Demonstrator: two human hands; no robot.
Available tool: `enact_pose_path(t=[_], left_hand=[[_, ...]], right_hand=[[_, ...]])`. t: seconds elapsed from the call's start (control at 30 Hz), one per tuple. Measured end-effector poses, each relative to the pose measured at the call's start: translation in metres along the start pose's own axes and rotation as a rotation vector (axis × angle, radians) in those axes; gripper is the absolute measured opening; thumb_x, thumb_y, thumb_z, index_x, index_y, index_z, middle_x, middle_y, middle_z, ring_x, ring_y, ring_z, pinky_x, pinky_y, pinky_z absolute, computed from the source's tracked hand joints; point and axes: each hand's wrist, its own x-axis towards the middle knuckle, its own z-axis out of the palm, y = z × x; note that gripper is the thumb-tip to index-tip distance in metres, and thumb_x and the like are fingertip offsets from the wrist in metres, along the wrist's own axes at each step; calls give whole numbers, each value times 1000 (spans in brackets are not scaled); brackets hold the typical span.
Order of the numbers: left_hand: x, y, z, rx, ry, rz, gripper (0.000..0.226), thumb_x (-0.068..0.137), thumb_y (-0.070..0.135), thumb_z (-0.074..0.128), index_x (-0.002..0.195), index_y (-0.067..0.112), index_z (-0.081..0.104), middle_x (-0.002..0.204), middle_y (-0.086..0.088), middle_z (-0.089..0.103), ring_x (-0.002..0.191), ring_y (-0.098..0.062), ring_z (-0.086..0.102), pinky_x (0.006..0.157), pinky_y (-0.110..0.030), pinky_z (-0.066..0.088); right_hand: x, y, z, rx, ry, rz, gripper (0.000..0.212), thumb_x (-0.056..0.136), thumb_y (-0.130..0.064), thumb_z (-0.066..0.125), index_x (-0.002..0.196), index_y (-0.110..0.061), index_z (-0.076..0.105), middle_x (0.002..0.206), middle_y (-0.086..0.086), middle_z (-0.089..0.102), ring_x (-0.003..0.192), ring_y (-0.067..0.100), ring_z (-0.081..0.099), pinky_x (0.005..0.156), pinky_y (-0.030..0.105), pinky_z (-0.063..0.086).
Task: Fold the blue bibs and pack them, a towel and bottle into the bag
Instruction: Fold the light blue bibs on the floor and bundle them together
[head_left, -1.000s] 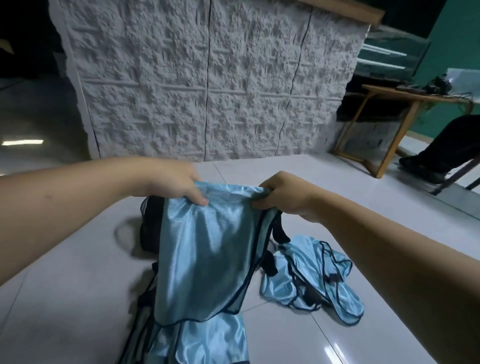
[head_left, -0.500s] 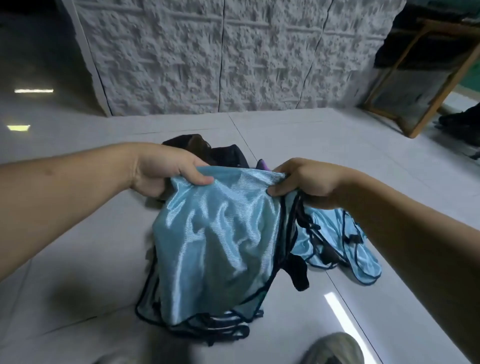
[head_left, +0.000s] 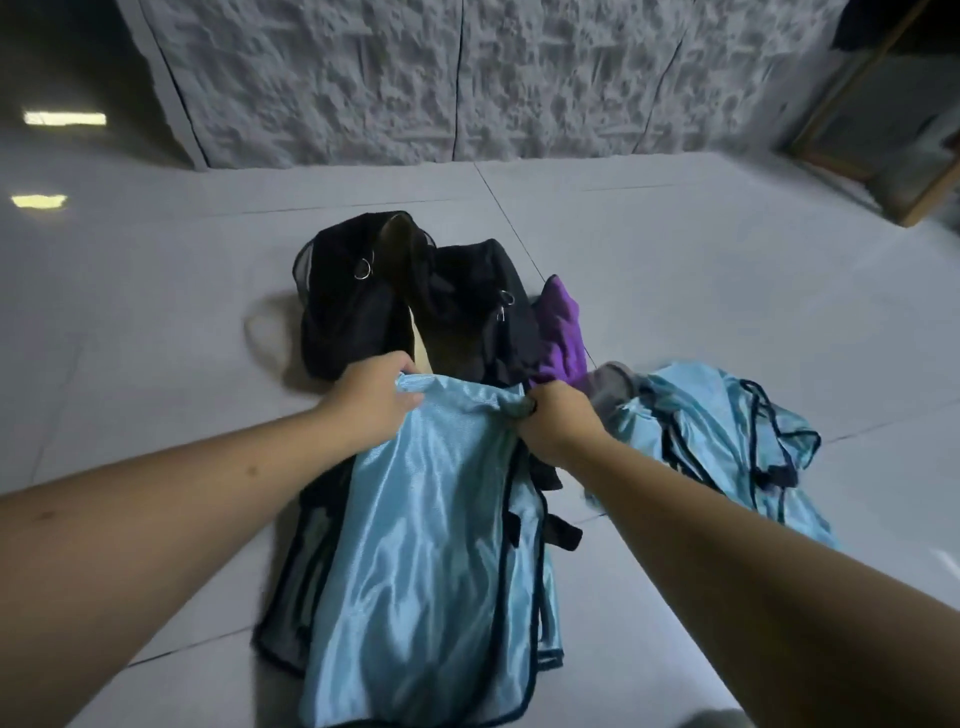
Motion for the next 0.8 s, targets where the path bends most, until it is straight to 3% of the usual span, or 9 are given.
enact_pose_path(t=[0.07,0.17,0.27,0.33,0.4,0.5,0.57,0.67,0.8], left_hand=[[7,-3,11,85,49,1,22,93,30,71,111,26,59,86,-1,62,81,-28,62,73,-40,51],[0,0,20,430,282,29,62,85,34,79,136,22,46,112,-11,52,99,-37,57,82,-49,49],[-25,-4,39,585,531,536,52,80,21,80,125,14,55,117,-15,56,108,-36,54,88,-51,47],[-47,-12,60,607,399,842,38,84,19,68,120,8,63,126,-18,63,124,-36,56,105,-54,43],[-55,-22,75,692,158,748,47,89,31,54,127,4,64,139,-17,61,139,-32,50,118,-58,31],[-47,-45,81,745,-53,449,76,92,54,34,151,8,47,160,-11,43,149,-20,39,124,-56,16],[-42,-60,84,691,-134,384,83,93,64,30,162,19,26,171,-2,16,150,-14,36,125,-53,11],[-39,-75,91,594,-193,307,87,92,73,27,163,35,-7,169,12,-21,151,-8,32,127,-48,4],[-26,-81,94,437,-236,248,97,86,75,37,158,42,-19,160,25,-35,146,-12,40,127,-48,3]], right_hand=[[6,2,15,-33,80,63,14,89,-25,59,102,-19,58,101,8,65,97,36,62,79,39,50],[5,2,32,-200,288,-5,44,89,-27,61,131,-17,51,132,10,56,126,37,49,103,51,41],[-1,5,57,-202,421,-332,54,90,-27,56,140,-7,53,147,16,52,142,36,43,119,54,31],[-9,7,79,-191,290,-472,64,92,-27,39,150,-2,44,160,19,39,153,35,28,127,52,15],[-15,10,99,-288,182,-506,71,94,-30,29,159,-2,29,167,17,26,158,30,12,126,46,-2],[-14,17,120,-375,133,-466,68,104,-38,21,162,-4,14,170,14,14,159,26,-2,127,45,-8],[-10,17,126,-384,66,-441,68,108,-45,15,163,-8,3,172,10,-1,157,22,-14,126,44,-13],[-8,13,129,-416,-19,-422,71,107,-53,10,163,-13,-10,170,3,-17,153,18,-28,125,43,-17],[1,10,136,-412,-67,-387,71,106,-55,9,162,-16,-11,170,2,-18,153,16,-27,125,43,-15]])
